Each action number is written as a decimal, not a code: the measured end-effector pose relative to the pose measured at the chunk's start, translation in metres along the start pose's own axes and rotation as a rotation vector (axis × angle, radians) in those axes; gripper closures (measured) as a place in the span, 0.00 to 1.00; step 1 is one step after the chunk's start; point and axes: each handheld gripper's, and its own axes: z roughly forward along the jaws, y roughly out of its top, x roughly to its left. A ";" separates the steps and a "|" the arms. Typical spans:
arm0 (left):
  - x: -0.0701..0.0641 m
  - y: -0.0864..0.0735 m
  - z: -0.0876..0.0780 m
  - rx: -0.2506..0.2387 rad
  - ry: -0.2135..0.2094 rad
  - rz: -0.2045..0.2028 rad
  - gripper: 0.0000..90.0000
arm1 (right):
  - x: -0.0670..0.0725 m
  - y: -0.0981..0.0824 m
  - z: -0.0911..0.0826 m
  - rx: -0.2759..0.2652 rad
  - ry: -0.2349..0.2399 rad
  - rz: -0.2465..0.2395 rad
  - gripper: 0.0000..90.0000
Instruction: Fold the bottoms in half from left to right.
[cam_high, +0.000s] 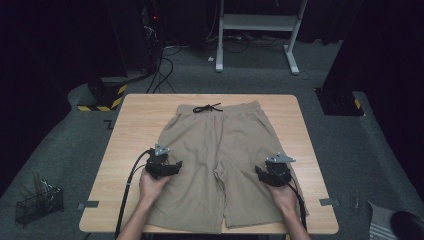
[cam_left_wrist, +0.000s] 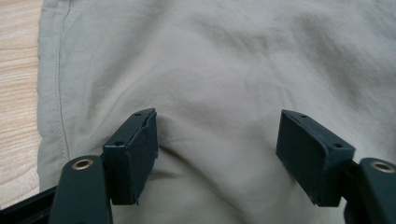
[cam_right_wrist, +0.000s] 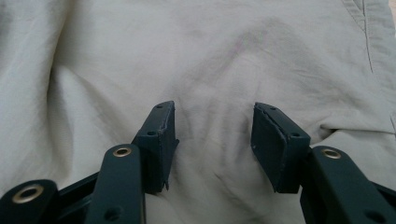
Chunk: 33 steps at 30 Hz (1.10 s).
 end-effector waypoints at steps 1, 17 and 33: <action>-0.001 -0.001 0.000 -0.001 0.004 0.001 0.32 | 0.000 0.000 0.000 0.000 0.000 0.000 0.55; -0.020 -0.020 -0.014 -0.025 0.023 0.048 0.31 | 0.028 -0.022 -0.026 0.027 0.021 -0.039 0.55; -0.013 0.015 -0.015 -0.026 -0.019 0.015 0.33 | 0.014 0.014 -0.028 -0.071 0.030 -0.024 0.56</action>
